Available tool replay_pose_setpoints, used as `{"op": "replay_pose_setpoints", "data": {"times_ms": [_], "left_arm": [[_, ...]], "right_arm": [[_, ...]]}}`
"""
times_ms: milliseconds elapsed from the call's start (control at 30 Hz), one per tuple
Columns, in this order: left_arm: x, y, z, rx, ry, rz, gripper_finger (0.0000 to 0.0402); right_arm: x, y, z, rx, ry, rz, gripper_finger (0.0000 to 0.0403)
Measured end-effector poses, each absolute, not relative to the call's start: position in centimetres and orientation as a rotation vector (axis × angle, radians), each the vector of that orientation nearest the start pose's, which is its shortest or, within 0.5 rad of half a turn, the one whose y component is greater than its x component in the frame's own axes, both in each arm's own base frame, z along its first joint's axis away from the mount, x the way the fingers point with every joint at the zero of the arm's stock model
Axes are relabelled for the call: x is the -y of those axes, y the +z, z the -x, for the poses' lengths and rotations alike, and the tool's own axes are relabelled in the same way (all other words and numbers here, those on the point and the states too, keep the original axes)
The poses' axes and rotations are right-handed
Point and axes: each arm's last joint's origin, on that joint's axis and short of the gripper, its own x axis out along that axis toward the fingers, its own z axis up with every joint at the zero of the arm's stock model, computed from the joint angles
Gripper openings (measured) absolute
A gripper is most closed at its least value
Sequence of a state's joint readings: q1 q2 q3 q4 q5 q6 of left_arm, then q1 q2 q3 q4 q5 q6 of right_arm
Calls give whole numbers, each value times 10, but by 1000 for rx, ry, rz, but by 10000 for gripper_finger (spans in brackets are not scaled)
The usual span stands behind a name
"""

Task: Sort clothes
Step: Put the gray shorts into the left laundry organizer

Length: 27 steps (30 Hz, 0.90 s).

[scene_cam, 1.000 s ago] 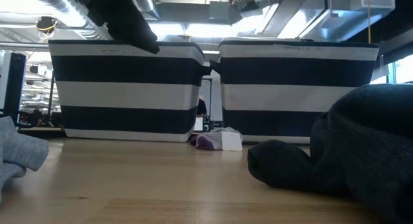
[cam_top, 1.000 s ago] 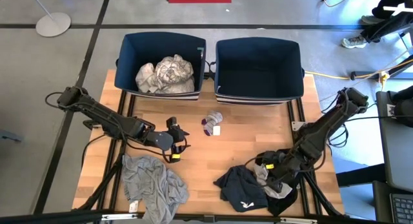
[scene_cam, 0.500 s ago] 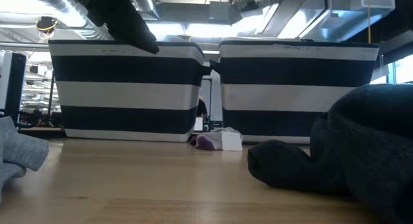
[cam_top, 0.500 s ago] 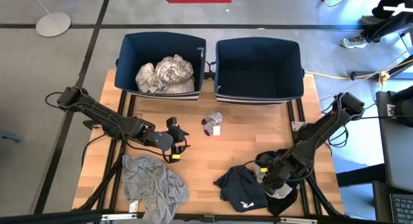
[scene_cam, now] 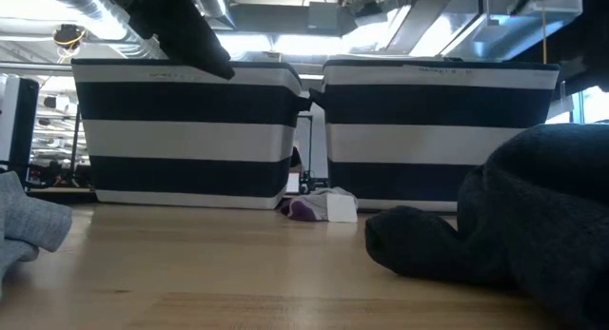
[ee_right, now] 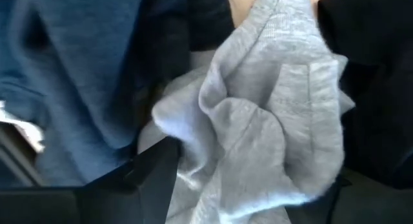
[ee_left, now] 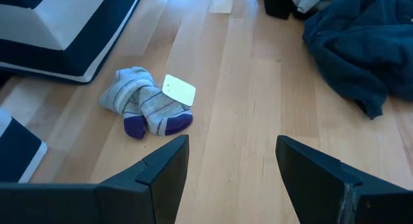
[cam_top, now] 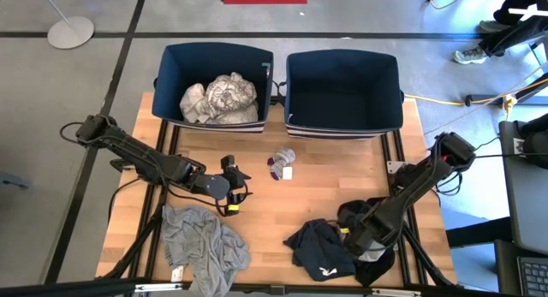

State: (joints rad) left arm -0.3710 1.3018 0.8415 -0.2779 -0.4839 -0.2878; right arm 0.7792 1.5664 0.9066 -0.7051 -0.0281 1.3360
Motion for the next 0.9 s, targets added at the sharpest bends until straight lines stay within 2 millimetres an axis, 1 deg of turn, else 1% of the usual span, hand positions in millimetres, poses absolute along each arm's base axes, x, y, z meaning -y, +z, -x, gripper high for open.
{"op": "replay_pose_setpoints", "data": {"times_ms": [67,167,400,467,533,667,733,900], "left_arm": [[84,240,-252,-647,202,-29,223],[84,240,-252,-647,202,-29,223],[84,240,-252,-647,202,-29,223],[84,240,-252,-647,202,-29,223],[84,240,-252,-647,202,-29,223],[84,240,-252,-647,203,-28,223],[84,240,-252,-646,203,-25,223],[84,240,-252,-646,203,-25,223]], "right_arm": [[-190,166,-191,-1455,-276,-560,224],[-191,165,-192,-1465,-264,-542,187],[-191,166,-191,-1498,-234,-544,53],[-192,168,-191,-1509,-217,-542,21],[-194,173,-193,-1515,-197,-533,12],[-197,191,-196,-1528,-207,-489,35],[-198,203,-197,-1526,-219,-461,40],[-200,233,-202,-1499,-209,-389,19]]}}
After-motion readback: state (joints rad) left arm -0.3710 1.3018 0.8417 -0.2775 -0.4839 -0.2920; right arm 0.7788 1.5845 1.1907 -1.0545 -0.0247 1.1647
